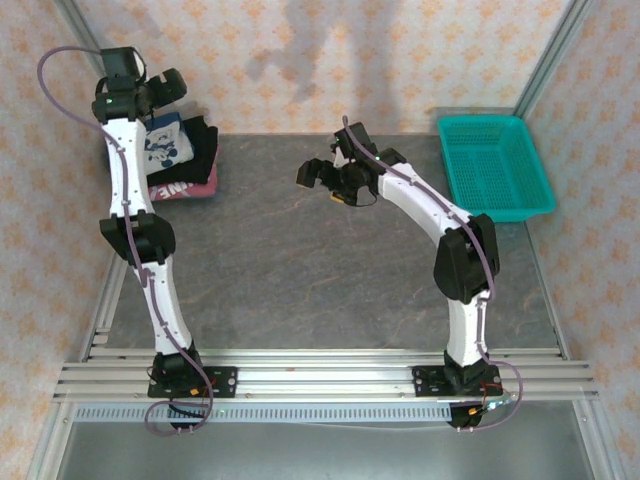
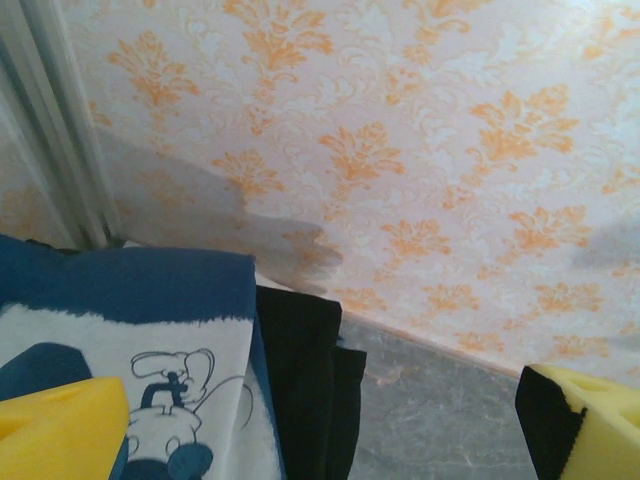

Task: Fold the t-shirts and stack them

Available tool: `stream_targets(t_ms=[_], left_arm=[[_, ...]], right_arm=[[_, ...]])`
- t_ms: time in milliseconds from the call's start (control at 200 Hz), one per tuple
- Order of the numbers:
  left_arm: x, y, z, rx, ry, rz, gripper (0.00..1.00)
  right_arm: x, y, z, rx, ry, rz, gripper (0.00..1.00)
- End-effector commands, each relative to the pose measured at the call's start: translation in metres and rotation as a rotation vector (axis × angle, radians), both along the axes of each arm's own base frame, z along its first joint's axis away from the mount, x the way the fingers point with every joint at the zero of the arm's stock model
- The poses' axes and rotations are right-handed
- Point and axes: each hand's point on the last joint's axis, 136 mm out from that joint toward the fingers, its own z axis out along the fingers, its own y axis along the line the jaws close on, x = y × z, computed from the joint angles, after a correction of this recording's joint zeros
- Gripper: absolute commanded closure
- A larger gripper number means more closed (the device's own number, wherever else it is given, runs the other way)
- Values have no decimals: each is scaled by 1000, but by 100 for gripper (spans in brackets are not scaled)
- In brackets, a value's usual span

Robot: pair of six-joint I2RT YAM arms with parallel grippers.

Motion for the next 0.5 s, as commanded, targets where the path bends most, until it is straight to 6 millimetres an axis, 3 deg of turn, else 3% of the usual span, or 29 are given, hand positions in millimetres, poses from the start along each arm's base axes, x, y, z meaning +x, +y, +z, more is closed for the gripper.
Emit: stream_targets(t_ms=[0, 90, 185, 265, 400, 495], left_arm=[[-24, -2, -4, 46, 84, 10, 0], [-17, -31, -40, 24, 161, -55, 2], [-14, -45, -79, 11, 249, -69, 16], [-13, -40, -109, 45, 323, -24, 30], [-16, -27, -144, 99, 418, 59, 32], [-16, -23, -157, 128, 452, 83, 34]], right_arm=[[-4, -6, 19, 7, -53, -5, 1], [-4, -5, 17, 14, -46, -8, 1], [-4, -3, 17, 29, -39, -5, 1], [-6, -3, 17, 24, -35, 0, 1], [-11, -7, 16, 12, -35, 7, 1], [-13, -8, 14, 6, -29, 10, 1]])
